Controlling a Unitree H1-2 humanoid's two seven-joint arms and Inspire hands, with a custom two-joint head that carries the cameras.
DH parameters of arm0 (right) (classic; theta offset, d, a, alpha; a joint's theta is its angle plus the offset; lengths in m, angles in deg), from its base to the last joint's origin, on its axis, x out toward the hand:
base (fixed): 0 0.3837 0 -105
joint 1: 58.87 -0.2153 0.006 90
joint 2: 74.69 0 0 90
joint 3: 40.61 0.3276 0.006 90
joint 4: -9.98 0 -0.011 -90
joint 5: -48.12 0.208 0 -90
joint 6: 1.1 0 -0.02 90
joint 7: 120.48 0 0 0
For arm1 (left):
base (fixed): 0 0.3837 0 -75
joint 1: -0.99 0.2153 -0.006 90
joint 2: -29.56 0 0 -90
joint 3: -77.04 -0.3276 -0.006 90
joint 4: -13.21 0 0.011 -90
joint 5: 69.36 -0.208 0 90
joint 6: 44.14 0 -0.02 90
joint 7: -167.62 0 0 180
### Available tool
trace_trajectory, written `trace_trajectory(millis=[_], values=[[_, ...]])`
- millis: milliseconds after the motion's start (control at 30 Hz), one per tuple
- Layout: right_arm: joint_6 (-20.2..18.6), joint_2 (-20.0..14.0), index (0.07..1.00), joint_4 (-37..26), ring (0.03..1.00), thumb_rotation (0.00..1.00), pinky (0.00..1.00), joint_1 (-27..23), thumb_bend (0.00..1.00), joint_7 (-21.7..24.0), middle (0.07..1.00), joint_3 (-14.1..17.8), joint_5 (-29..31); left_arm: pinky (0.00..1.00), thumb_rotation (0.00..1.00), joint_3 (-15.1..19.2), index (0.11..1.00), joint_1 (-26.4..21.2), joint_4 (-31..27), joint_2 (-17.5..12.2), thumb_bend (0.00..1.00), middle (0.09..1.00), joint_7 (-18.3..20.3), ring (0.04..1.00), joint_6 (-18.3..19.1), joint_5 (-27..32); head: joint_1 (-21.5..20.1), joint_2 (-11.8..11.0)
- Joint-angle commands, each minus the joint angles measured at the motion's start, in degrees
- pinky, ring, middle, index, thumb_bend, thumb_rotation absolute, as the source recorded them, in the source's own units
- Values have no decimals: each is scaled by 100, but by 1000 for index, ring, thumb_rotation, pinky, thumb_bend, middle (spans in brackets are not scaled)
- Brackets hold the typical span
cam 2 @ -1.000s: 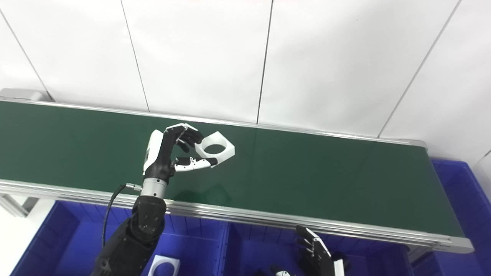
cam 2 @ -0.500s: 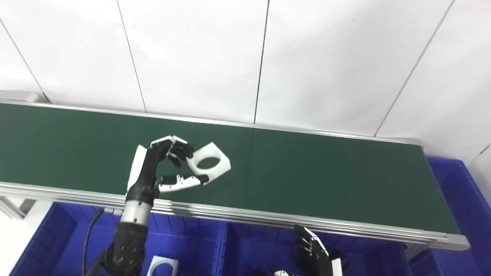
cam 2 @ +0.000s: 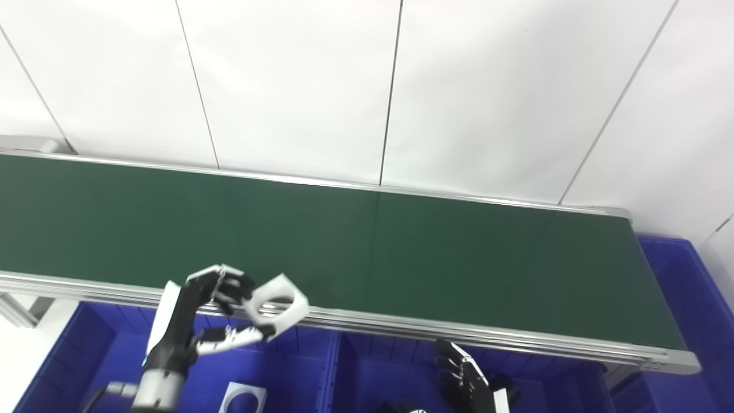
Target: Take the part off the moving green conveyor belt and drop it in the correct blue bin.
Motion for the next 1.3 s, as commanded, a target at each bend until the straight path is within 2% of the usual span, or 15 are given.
trace_trajectory(millis=[0, 267, 400, 667, 933, 1067, 1167, 1200, 1233, 1267], values=[[293, -9, 778, -210, 751, 0, 676, -37, 634, 73, 790, 63, 39, 344, 0, 76, 520, 42, -62, 7, 475, 462, -143, 414, -192, -62, 9, 29], [294, 20, 778, -256, 746, 0, 670, 0, 642, 236, 785, 181, -9, 346, 0, 243, 515, 267, 307, -31, 476, 475, -143, 418, -284, -101, 25, 114], [294, 18, 776, -307, 746, 0, 664, 51, 643, 291, 787, 229, -47, 335, 0, 226, 517, 297, 632, -21, 475, 470, -304, 409, -448, -281, 57, 117], [292, 12, 779, -419, 748, 0, 669, 131, 639, 411, 786, 338, -43, 370, 0, 166, 512, 150, 1247, -50, 477, 456, -454, 412, -350, -649, 64, 239], [294, 44, 780, -437, 750, 0, 668, 148, 645, 495, 792, 407, -52, 383, 0, 242, 507, -81, 1935, -24, 479, 462, -671, 424, -349, -619, 92, 285], [292, 77, 780, -433, 752, 0, 672, 164, 646, 515, 791, 416, -82, 383, 0, 234, 503, -234, 2486, -48, 479, 466, -927, 434, -580, -599, 78, 294], [293, 79, 781, -438, 750, 0, 671, 170, 638, 512, 788, 422, -100, 342, 0, 187, 525, -249, 2622, -51, 476, 491, -970, 444, -608, -573, 80, 298], [294, 76, 780, -435, 749, 0, 671, 167, 638, 517, 788, 420, -88, 386, 0, 163, 523, -243, 2617, -58, 489, 499, -937, 436, -562, -576, 91, 292], [294, 74, 780, -432, 750, 0, 672, 165, 635, 522, 788, 422, -82, 438, 0, 124, 590, -228, 2564, -75, 694, 574, -876, 516, -402, -645, 91, 292], [294, 74, 780, -428, 752, 0, 673, 162, 634, 526, 791, 424, -80, 538, 0, 77, 679, -220, 2515, -105, 834, 669, -821, 625, -258, -731, 105, 290]])
